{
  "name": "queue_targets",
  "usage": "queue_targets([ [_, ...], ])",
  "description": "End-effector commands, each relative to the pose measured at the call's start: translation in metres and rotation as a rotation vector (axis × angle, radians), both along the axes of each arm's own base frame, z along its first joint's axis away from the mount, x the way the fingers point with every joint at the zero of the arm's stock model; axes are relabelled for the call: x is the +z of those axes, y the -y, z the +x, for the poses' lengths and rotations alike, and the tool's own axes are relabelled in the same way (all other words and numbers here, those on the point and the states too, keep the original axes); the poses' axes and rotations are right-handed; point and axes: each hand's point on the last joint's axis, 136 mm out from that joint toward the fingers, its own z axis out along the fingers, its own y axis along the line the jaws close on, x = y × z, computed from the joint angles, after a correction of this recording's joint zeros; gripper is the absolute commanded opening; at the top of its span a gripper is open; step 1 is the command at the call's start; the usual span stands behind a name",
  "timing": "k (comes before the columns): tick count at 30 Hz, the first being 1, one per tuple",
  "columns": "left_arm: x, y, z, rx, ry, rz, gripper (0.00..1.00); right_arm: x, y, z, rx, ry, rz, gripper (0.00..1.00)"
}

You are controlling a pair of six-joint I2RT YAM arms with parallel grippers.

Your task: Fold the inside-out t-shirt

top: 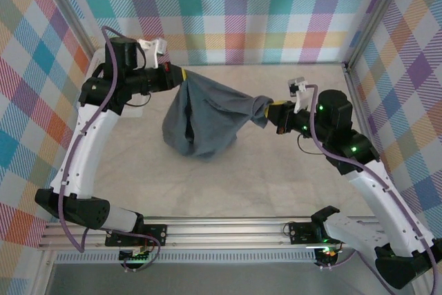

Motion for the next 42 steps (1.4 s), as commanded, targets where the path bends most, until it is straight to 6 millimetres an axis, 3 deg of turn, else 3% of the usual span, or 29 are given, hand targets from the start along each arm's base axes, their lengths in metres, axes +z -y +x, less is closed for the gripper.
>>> queue_targets([
  [1, 0.054, -0.011, -0.022, -0.004, 0.225, 0.008, 0.00, -0.003, -0.013, -0.032, 0.158, -0.074, 0.061, 0.00],
  [4, 0.013, -0.019, -0.008, 0.058, 0.112, 0.074, 0.00, -0.048, -0.023, -0.036, 0.186, -0.285, 0.102, 0.04],
  [7, -0.059, -0.028, 0.010, 0.161, -0.097, 0.111, 0.00, -0.111, -0.023, -0.032, 0.123, -0.489, 0.106, 0.09],
  [9, -0.106, -0.015, 0.015, 0.126, -0.223, 0.082, 0.00, -0.157, -0.017, -0.031, 0.061, -0.596, 0.043, 0.09],
  [12, -0.174, 0.020, 0.018, 0.036, -0.373, 0.056, 0.00, -0.229, 0.007, -0.030, -0.112, -0.781, -0.114, 0.14],
  [14, -0.213, 0.038, 0.020, -0.002, -0.418, 0.132, 0.00, -0.254, 0.007, -0.036, -0.096, -0.869, -0.176, 0.19],
  [17, -0.254, 0.047, 0.027, -0.006, -0.470, 0.242, 0.00, -0.263, 0.000, -0.042, -0.035, -0.953, -0.213, 0.40],
  [20, -0.264, 0.045, 0.036, 0.020, -0.463, 0.277, 0.00, -0.254, 0.010, -0.036, -0.086, -0.900, -0.248, 0.47],
  [23, -0.258, 0.038, 0.039, 0.043, -0.427, 0.309, 0.01, -0.239, 0.015, -0.028, -0.114, -0.786, -0.229, 0.49],
  [25, -0.255, 0.037, 0.038, 0.034, -0.414, 0.319, 0.04, -0.240, 0.019, -0.021, -0.152, -0.739, -0.221, 0.51],
  [30, -0.258, 0.039, 0.030, 0.010, -0.424, 0.319, 0.11, -0.258, 0.007, 0.003, -0.171, -0.761, -0.215, 0.52],
  [39, -0.261, 0.045, 0.025, 0.011, -0.428, 0.304, 0.12, -0.311, -0.005, 0.033, -0.201, -0.847, -0.270, 0.47],
  [42, -0.262, 0.045, 0.025, 0.010, -0.433, 0.305, 0.11, -0.312, -0.009, 0.038, -0.197, -0.844, -0.244, 0.35],
])
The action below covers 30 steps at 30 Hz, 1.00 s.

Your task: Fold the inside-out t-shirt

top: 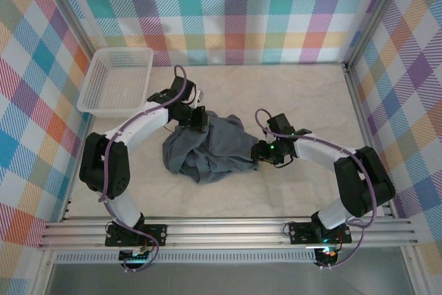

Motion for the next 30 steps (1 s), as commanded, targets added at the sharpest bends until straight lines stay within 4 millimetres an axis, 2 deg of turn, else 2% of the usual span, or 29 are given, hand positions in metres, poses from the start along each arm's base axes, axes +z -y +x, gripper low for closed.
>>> queue_targets([
  [1, 0.006, 0.002, -0.001, -0.002, 0.021, -0.006, 0.11, 0.012, -0.009, 0.020, -0.029, 0.067, 0.044, 0.29],
  [3, 0.006, 0.002, -0.002, -0.001, 0.022, -0.005, 0.11, 0.007, -0.002, 0.022, -0.066, 0.065, 0.012, 0.16],
  [5, 0.006, 0.001, -0.002, 0.002, 0.019, -0.005, 0.11, 0.004, 0.001, 0.022, -0.077, 0.059, -0.006, 0.12],
  [10, 0.003, 0.000, -0.004, 0.000, 0.011, 0.004, 0.10, 0.005, -0.001, 0.016, -0.087, 0.001, 0.005, 0.22],
  [15, 0.001, -0.001, -0.004, 0.006, 0.008, 0.008, 0.10, 0.009, 0.000, 0.003, -0.247, -0.159, 0.030, 0.29],
  [19, -0.001, 0.000, -0.003, 0.010, 0.003, 0.004, 0.10, 0.006, -0.007, 0.001, -0.350, -0.266, 0.059, 0.29],
  [22, 0.000, 0.000, -0.004, 0.010, 0.003, 0.003, 0.10, 0.001, -0.002, 0.006, -0.389, -0.273, 0.003, 0.29],
  [30, -0.003, -0.002, -0.005, 0.010, -0.001, 0.015, 0.10, -0.016, -0.002, 0.001, -0.419, -0.359, -0.057, 0.28],
])
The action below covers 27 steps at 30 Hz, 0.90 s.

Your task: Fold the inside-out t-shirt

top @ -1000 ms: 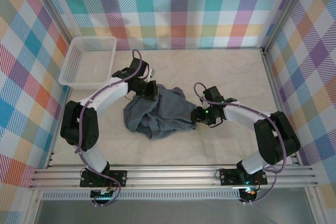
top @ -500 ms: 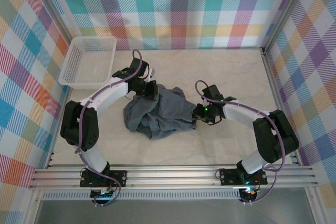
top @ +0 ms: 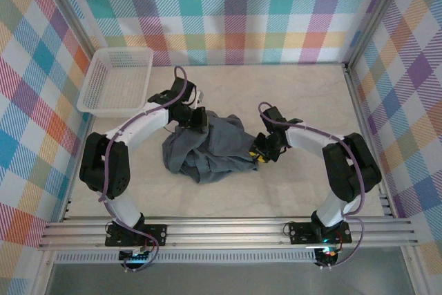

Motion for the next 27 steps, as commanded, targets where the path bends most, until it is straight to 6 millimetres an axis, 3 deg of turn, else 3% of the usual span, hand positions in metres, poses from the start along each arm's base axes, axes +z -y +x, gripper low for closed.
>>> queue_targets([
  [1, 0.001, 0.000, -0.005, -0.001, 0.000, 0.008, 0.10, -0.006, 0.003, -0.008, -0.032, -0.067, -0.033, 0.26],
  [7, 0.001, -0.002, -0.006, 0.002, 0.003, 0.013, 0.10, -0.008, 0.007, -0.010, -0.040, -0.071, -0.056, 0.15],
  [9, 0.001, -0.003, -0.005, 0.003, 0.003, 0.016, 0.09, -0.004, 0.009, -0.008, -0.043, -0.052, -0.062, 0.04],
  [12, 0.004, -0.006, -0.005, 0.009, 0.017, 0.036, 0.08, 0.010, 0.017, -0.002, -0.043, 0.007, -0.094, 0.00],
  [15, 0.018, -0.016, -0.002, 0.020, 0.063, 0.065, 0.06, 0.043, 0.033, 0.010, -0.042, 0.132, -0.137, 0.00],
  [20, 0.058, -0.039, 0.002, 0.065, 0.136, 0.040, 0.04, 0.130, 0.061, 0.038, -0.036, 0.463, -0.160, 0.00],
  [22, 0.071, -0.042, 0.002, 0.069, 0.163, 0.005, 0.04, 0.155, 0.066, 0.044, -0.015, 0.565, -0.166, 0.00],
  [25, 0.088, -0.029, -0.003, 0.017, 0.196, -0.081, 0.04, 0.176, 0.059, 0.046, 0.045, 0.637, -0.132, 0.00],
  [27, 0.089, -0.021, -0.006, -0.004, 0.196, -0.132, 0.04, 0.179, 0.054, 0.046, 0.078, 0.650, -0.106, 0.00],
])
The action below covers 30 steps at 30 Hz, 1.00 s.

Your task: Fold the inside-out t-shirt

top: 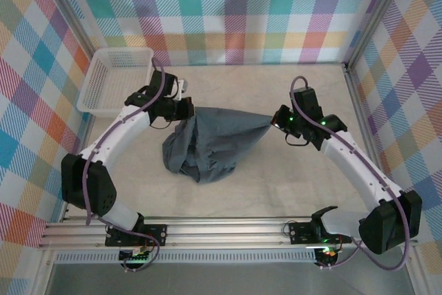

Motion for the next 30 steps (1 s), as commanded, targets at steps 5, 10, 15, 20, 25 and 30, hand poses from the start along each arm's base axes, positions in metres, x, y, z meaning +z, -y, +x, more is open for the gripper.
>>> queue_targets([
  [5, -0.006, 0.014, -0.009, -0.056, -0.009, -0.084, 0.04, -0.007, -0.005, -0.003, 0.112, 0.016, -0.047, 0.00],
  [10, -0.001, 0.020, -0.016, -0.082, -0.003, -0.135, 0.03, 0.027, -0.006, 0.003, 0.165, 0.121, -0.058, 0.00],
  [15, 0.005, 0.033, -0.018, -0.124, 0.015, -0.173, 0.05, 0.027, -0.019, 0.003, 0.220, 0.085, -0.015, 0.00],
  [20, -0.012, 0.026, -0.018, -0.090, -0.005, -0.101, 0.18, -0.053, -0.025, -0.015, 0.201, -0.184, 0.032, 0.00],
  [25, -0.021, 0.023, -0.019, -0.089, -0.025, -0.072, 0.50, -0.074, -0.014, -0.016, 0.161, -0.240, -0.022, 0.00],
  [30, -0.080, -0.050, -0.013, 0.190, -0.186, 0.285, 0.87, -0.023, 0.009, 0.004, 0.116, -0.092, -0.090, 0.00],
])
